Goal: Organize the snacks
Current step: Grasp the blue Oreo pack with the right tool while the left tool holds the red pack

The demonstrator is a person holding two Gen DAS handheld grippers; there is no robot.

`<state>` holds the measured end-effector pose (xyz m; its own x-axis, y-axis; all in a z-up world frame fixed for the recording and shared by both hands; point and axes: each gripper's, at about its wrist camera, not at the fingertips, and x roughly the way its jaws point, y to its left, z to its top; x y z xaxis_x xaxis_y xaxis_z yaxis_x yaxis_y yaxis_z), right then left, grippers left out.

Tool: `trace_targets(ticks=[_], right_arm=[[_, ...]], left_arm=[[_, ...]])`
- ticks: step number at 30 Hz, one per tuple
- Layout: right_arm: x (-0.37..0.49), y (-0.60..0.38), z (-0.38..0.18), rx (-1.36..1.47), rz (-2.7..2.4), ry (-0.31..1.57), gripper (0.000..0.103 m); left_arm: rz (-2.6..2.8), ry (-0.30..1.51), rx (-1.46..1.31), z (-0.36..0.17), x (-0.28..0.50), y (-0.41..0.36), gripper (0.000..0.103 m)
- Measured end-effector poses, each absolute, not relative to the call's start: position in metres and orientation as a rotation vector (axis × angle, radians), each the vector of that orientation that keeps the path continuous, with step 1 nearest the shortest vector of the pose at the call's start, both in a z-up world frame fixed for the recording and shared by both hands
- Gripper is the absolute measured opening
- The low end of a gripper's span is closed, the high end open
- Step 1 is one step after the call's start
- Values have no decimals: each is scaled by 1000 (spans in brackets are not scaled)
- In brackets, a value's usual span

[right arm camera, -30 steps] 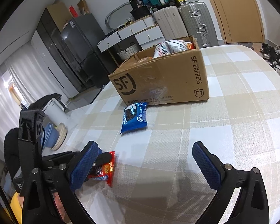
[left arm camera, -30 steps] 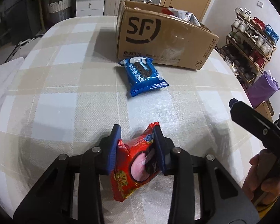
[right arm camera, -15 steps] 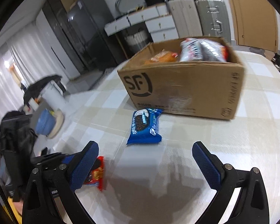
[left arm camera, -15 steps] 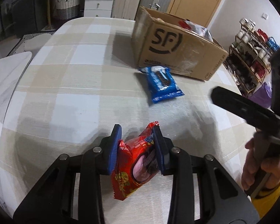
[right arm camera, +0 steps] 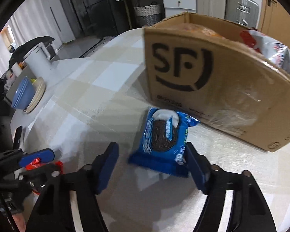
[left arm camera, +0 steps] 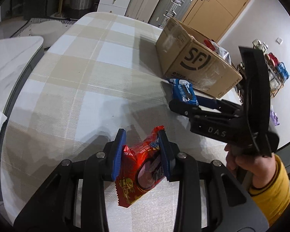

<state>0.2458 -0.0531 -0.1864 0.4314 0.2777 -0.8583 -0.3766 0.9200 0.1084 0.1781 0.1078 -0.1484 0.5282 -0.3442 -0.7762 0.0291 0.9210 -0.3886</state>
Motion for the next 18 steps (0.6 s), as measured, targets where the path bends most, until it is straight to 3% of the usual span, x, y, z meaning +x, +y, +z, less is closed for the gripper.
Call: trace_targets(ticks=[3,9,18], right_arm=[[243,-50,-191,-126,420,1049,44],[241,-57,-193,-83,456,1048,26],[225,-76,-190,-6,503,1049,19]], left_arm=[[-220,987,-352,-147,175,113,31],[-221,999,-356,-152,177,114,30],[-240,1022,-314,-152,186,97,31]])
